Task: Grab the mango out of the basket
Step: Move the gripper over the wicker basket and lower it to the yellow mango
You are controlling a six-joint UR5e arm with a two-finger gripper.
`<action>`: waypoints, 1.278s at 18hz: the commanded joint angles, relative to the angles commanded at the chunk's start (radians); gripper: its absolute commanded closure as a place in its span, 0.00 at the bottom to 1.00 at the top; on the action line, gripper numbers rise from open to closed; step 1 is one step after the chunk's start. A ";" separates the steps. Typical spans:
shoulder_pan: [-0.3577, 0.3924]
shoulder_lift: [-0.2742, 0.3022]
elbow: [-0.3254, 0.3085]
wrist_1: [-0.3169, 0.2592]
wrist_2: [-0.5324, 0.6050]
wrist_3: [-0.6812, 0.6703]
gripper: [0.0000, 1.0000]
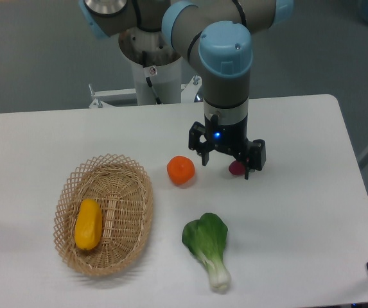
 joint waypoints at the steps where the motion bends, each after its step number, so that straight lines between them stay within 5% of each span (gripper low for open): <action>1: -0.002 0.000 -0.002 0.000 0.000 -0.002 0.00; 9: -0.014 0.061 -0.063 0.002 -0.026 -0.011 0.00; 19: -0.136 0.066 -0.100 0.012 -0.067 -0.290 0.00; 21: -0.179 0.040 -0.115 0.035 -0.069 -0.321 0.00; 23: -0.213 0.000 -0.138 0.124 -0.069 -0.351 0.00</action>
